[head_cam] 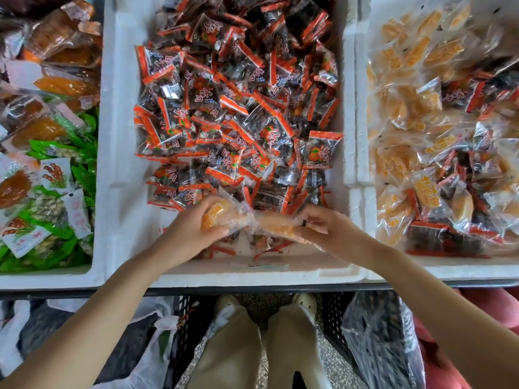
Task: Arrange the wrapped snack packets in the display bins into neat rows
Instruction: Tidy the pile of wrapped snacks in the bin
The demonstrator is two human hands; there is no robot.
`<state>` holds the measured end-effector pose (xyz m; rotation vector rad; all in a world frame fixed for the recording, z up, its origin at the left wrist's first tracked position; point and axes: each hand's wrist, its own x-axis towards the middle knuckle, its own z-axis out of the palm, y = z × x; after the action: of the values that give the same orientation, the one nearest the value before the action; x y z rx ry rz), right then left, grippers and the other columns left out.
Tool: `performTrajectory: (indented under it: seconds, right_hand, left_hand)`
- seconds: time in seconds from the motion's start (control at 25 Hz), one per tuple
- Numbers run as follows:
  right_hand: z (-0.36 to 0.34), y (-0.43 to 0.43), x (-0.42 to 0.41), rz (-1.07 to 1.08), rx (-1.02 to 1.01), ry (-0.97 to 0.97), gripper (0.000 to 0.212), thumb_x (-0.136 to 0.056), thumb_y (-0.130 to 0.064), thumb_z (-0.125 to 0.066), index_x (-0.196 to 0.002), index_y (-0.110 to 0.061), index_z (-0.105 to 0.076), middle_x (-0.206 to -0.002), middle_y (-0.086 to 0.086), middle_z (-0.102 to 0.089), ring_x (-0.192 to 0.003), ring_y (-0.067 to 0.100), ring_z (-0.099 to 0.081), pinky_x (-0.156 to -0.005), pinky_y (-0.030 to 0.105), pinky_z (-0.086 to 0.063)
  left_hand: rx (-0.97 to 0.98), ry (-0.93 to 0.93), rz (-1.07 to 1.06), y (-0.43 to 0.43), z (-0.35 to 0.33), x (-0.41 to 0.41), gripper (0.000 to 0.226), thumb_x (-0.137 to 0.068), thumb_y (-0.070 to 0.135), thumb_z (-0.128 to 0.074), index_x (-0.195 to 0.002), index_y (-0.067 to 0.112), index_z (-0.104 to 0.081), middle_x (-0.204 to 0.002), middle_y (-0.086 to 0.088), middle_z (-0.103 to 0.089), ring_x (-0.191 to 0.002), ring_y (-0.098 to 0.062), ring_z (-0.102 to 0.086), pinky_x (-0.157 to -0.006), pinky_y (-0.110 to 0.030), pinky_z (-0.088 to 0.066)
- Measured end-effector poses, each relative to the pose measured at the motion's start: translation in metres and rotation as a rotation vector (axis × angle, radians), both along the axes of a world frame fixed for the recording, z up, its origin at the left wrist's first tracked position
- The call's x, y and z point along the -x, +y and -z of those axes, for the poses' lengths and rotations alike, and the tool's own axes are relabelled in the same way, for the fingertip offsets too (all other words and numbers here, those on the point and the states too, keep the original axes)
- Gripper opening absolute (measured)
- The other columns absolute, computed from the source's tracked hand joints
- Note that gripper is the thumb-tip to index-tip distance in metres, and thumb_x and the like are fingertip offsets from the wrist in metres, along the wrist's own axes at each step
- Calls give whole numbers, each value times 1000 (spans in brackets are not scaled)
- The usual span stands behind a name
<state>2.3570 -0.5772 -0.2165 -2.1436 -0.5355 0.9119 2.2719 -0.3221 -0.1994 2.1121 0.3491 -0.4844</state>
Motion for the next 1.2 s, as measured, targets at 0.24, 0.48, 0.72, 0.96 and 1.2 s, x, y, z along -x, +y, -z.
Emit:
performTrajectory:
  seconds: [0.24, 0.48, 0.72, 0.96, 1.2]
  right_hand:
    - [-40, -60, -14, 323, -159, -78, 9, -91, -17, -57, -84, -21, -53, -75, -5, -61, -73, 12, -59, -70, 26, -45]
    - [-53, -135, -35, 712, -242, -237, 7, -93, -18, -55, -86, -18, -54, -61, -9, -57, -53, 5, -50, -54, 23, -49]
    - [-35, -172, -112, 770, -144, -342, 18, -91, -19, -53, -75, -22, -48, -60, -1, -52, -52, 13, -47, -49, 29, -39]
    - [-30, -206, -162, 727, -86, -254, 39, -94, -25, -50, -131, -20, -38, -128, 4, -51, -108, 20, -54, -80, 28, -45]
    - [-1, -264, -88, 279, 53, -534, 51, -90, -22, -58, -138, -19, -40, -125, -3, -52, -116, 18, -51, -96, 37, -45]
  left_hand:
    - [12, -190, -213, -70, -30, -33, 47, -88, 15, -65, -131, 19, -47, -97, 11, -57, -79, -7, -58, -61, -13, -45]
    - [115, -214, -119, -175, -36, -86, 42, -94, 28, -56, -132, 24, -39, -111, 15, -54, -97, -4, -56, -80, -18, -42]
    - [9, -257, -138, -250, -25, -161, 42, -94, 21, -55, -132, 16, -38, -102, -1, -57, -69, -4, -52, -59, -20, -40]
    - [-408, -374, 33, -276, -4, -201, 53, -92, 21, -60, -139, 9, -38, -136, -10, -44, -126, -26, -39, -103, -38, -33]
    - [-286, -511, 465, -319, 13, -168, 47, -89, 14, -64, -134, 14, -50, -138, -7, -50, -127, -27, -46, -107, -47, -36]
